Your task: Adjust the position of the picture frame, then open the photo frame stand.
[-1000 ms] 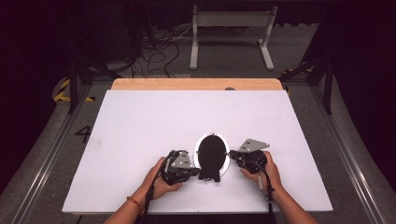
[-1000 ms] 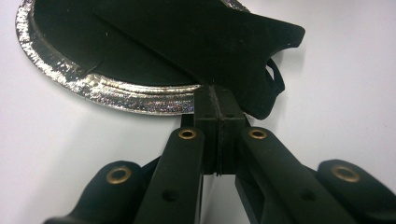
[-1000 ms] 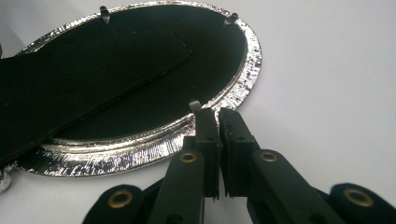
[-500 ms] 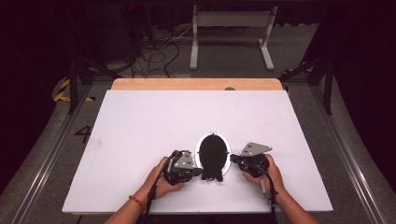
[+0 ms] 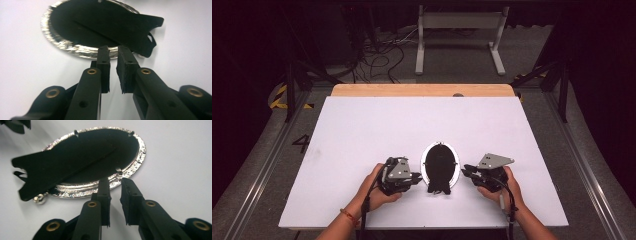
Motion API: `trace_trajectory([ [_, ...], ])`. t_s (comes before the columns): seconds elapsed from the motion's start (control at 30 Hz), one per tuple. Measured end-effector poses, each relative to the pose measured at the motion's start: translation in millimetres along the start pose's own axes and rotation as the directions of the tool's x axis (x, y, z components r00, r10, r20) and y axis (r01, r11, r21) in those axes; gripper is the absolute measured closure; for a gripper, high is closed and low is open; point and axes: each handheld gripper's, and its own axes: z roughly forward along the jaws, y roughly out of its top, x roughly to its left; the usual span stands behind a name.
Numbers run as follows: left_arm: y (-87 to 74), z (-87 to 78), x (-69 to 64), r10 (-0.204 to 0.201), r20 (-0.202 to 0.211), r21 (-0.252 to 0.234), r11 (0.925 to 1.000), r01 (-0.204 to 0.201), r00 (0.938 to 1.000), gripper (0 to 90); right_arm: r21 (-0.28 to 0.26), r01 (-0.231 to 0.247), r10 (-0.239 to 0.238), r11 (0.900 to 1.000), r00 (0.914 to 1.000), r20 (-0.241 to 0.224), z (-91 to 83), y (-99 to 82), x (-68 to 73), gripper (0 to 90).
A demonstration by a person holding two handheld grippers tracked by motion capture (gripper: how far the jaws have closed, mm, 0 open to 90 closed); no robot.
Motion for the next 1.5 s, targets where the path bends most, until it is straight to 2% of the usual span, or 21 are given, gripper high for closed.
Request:
trace_trajectory([
  [0.1, -0.3, -10.8, 3.8, -0.019, -0.028, -0.031, 0.9994, 0.019, 0.9994, 74.3, -0.022, 0.0, -0.001, 0.9997, 1.0, -0.004, -9.0, 0.8, -0.9, 75.4],
  [0.2, -6.5, -21.2, -0.4, -0.009, -0.077, -0.042, 0.9991, 0.006, 0.997, 63.5, -0.036, -0.009, 0.009, 0.9993, 0.9999, -0.006, -17.0, 0.5, 0.2, 73.1],
  [0.3, -17.7, -31.7, -1.4, -0.039, -0.116, -0.079, 0.9964, 0.03, 0.9925, 55.6, -0.028, -0.008, 0.007, 0.9996, 0.9998, -0.017, -19.6, -0.4, 2.7, 70.0],
  [0.37, -26.7, -37.3, -1.3, -0.066, -0.144, -0.078, 0.9954, 0.055, 0.9874, 47.8, -0.023, -0.004, 0.004, 0.9997, 0.9997, -0.023, -21.3, 0.0, 4.9, 68.8],
  [0.53, -53.1, -45.1, -2.5, -0.105, -0.156, -0.043, 0.9941, 0.1, 0.9822, 36.3, -0.023, -0.003, 0.002, 0.9997, 0.9988, -0.048, -22.9, 3.1, 11.0, 64.1],
  [0.63, -65.3, -45.9, -1.9, -0.152, -0.156, -0.066, 0.9875, 0.143, 0.976, 30.2, -0.022, 0.001, -0.002, 0.9998, 0.9974, -0.072, -22.0, 4.1, 13.6, 62.0],
  [0.7, -67.5, -45.7, -1.4, -0.151, -0.165, -0.05, 0.9883, 0.144, 0.9747, 27.3, -0.012, -0.002, 0.001, 0.9999, 0.9968, -0.08, -20.5, 3.4, 14.8, 61.0],
  [0.8, -68.7, -44.6, -0.7, -0.162, -0.16, -0.053, 0.9864, 0.156, 0.9737, 25.2, 0.004, 0.001, -0.001, 1.0, 0.9953, -0.097, -17.7, 0.8, 16.7, 60.1],
  [0.87, -68.3, -42.1, -1.3, -0.146, -0.174, -0.037, 0.9892, 0.142, 0.9739, 23.8, 0.007, 0.0, 0.001, 1.0, 0.9945, -0.105, -16.7, -0.2, 17.8, 60.2],
  [0.9, -68.4, -41.3, -0.9, -0.151, -0.167, -0.038, 0.9884, 0.147, 0.9743, 22.7, 0.012, -0.001, 0.002, 0.9999, 0.9935, -0.114, -16.1, -0.4, 18.6, 60.6],
  [0.97, -68.6, -40.1, -0.5, -0.149, -0.18, -0.03, 0.9888, 0.146, 0.9722, 22.6, 0.017, 0.009, -0.007, 0.9998, 0.9922, -0.125, -15.0, -0.4, 20.9, 61.7],
  [1.13, -69.2, -39.7, 0.9, -0.148, -0.185, -0.022, 0.989, 0.146, 0.9716, 22.1, 0.05, 0.031, -0.021, 0.9983, 0.9823, -0.186, -10.2, -1.8, 28.7, 66.9],
  [1.23, -69.4, -40.5, 0.8, -0.153, -0.186, -0.025, 0.9883, 0.151, 0.9707, 21.7, 0.06, 0.043, -0.03, 0.9973, 0.9798, -0.198, -8.4, -2.6, 32.0, 67.9],
  [1.3, -69.4, -41.7, 0.0, -0.155, -0.185, -0.03, 0.9879, 0.152, 0.9704, 21.5, 0.071, 0.047, -0.029, 0.9963, 0.9725, -0.231, -5.3, -2.2, 36.6, 70.8],
  [1.33, -69.4, -41.7, 0.0, -0.155, -0.185, -0.03, 0.9879, 0.152, 0.9704, 21.3, 0.071, 0.047, -0.029, 0.9963, 0.9725, -0.231, -5.3, -2.2, 36.6, 70.8],
  [1.37, -69.2, -42.4, 0.3, -0.156, -0.186, -0.033, 0.9878, 0.152, 0.9702, 21.3, 0.085, 0.059, -0.036, 0.9946, 0.9683, -0.247, -3.4, -1.3, 40.0, 72.5],
  [1.43, -69.2, -42.4, 0.7, -0.159, -0.182, -0.035, 0.9873, 0.155, 0.9705, 21.3, 0.093, 0.06, -0.034, 0.9939, 0.965, -0.26, -1.9, -0.6, 42.2, 73.9],
  [1.5, -69.2, -42.1, 0.8, -0.161, -0.179, -0.035, 0.9869, 0.157, 0.9706, 21.1, 0.101, 0.061, -0.032, 0.9931, 0.9645, -0.262, -0.5, -0.4, 43.5, 74.1],
])
